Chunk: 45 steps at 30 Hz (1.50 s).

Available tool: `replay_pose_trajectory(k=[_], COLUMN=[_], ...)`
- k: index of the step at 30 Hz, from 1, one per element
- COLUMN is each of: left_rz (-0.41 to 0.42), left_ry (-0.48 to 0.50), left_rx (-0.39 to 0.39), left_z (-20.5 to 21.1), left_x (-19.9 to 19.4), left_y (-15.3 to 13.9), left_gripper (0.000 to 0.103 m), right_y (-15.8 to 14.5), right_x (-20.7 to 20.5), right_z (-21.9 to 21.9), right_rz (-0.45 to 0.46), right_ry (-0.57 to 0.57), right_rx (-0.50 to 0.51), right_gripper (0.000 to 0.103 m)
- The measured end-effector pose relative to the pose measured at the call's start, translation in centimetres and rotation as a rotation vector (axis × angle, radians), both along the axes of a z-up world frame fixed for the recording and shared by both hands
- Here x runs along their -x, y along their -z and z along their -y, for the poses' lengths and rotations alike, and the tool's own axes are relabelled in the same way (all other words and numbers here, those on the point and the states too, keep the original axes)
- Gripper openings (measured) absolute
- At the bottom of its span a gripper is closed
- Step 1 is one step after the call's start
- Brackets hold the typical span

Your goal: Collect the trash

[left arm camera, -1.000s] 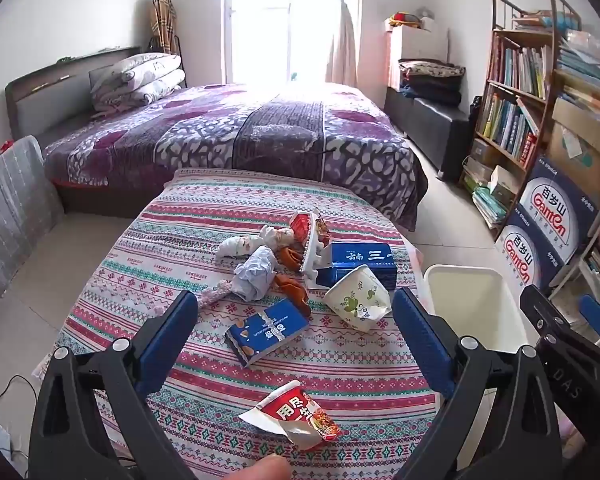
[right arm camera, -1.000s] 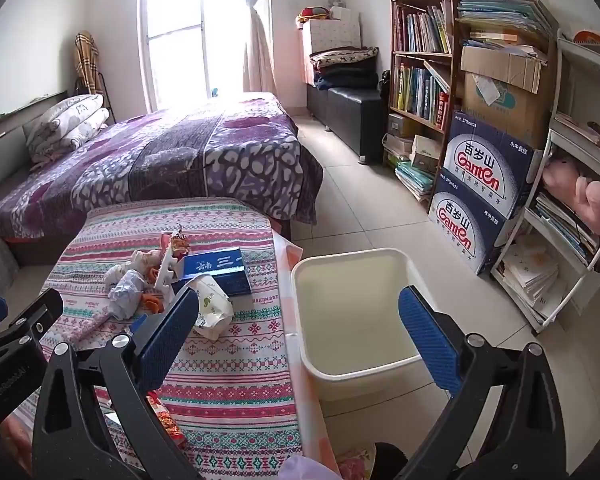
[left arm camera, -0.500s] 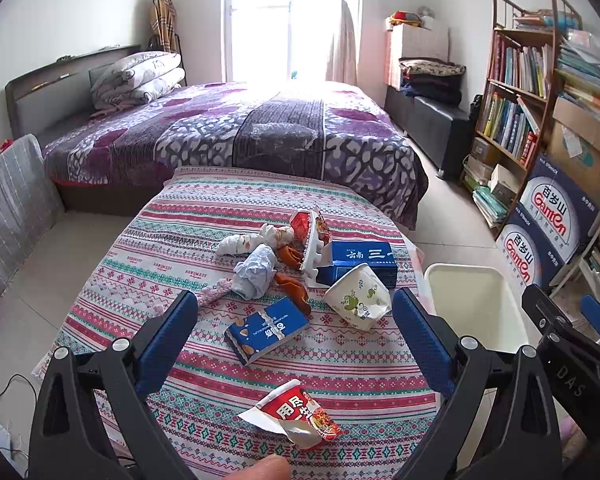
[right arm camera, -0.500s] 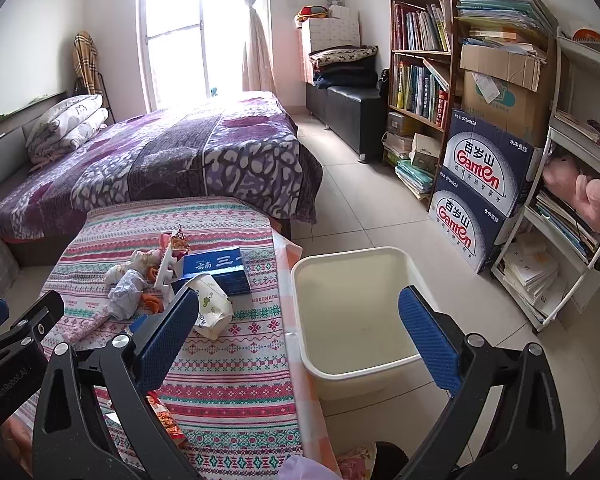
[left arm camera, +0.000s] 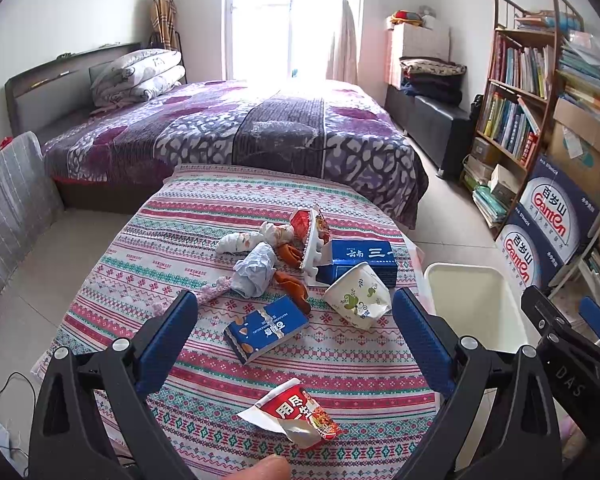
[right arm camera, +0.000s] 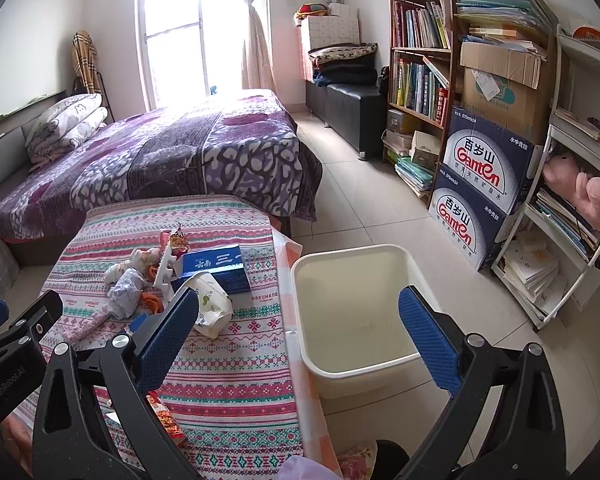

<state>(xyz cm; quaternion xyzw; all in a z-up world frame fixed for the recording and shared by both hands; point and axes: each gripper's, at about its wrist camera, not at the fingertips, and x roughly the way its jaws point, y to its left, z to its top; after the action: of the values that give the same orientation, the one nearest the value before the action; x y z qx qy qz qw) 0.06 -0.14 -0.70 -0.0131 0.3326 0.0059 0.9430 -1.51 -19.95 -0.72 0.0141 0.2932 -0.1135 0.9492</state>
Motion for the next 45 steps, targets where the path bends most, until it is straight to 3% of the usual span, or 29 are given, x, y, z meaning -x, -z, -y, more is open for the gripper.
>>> replay_pose_trajectory(k=[14, 17, 21, 26, 29, 30, 35, 40, 45], left_rz=[-0.012, -0.037, -0.104, -0.286, -0.337, -0.331, -0.459, -0.556, -0.605], left_ry=[-0.008, -0.023, -0.039, -0.062, -0.084, -0.076, -0.027, -0.023, 0.033], left_rx=[0.012, 0.015, 0.013, 0.141, 0.183, 0.235, 0.262, 0.199, 0.088], left_z=[-0.5, -1.1, -2.8, -6.8, -9.1, -10.0, -12.5, -12.7, -11.7], left_x=[-0.1, -1.1, -3.7, -7.7, -10.2, -11.3, -14.8, -16.9, -18.0], left_y=[0.3, 0.5, 1.2, 3.3, 4.6, 5.2, 9.2, 13.4, 15.6], left_gripper=[0.095, 0.095, 0.095, 0.095, 0.095, 0.095, 0.095, 0.095, 0.095], right_y=[-0.1, 0.7, 1.4, 2.4, 3.2, 3.5, 6.2, 9.6, 11.5], right_x=[-0.1, -0.5, -2.3, -5.9, -8.0, -8.5, -11.8, -14.6, -17.0], right_z=[0.1, 0.3, 0.5, -0.2, -1.2, -1.5, -2.0, -2.1, -3.2], right_rz=[-0.005, -0.050, -0.141, -0.287, -0.364, -0.383, -0.489, -0.602, -0.667], right_ry=[0.001, -0.002, -0.019, -0.058, -0.091, -0.096, -0.112, -0.162, -0.284], right_rx=[-0.005, -0.052, -0.133, -0.197, -0.203, -0.202, -0.250, -0.251, -0.232], right_gripper=[0.096, 0.096, 0.096, 0.096, 0.096, 0.096, 0.096, 0.096, 0.096])
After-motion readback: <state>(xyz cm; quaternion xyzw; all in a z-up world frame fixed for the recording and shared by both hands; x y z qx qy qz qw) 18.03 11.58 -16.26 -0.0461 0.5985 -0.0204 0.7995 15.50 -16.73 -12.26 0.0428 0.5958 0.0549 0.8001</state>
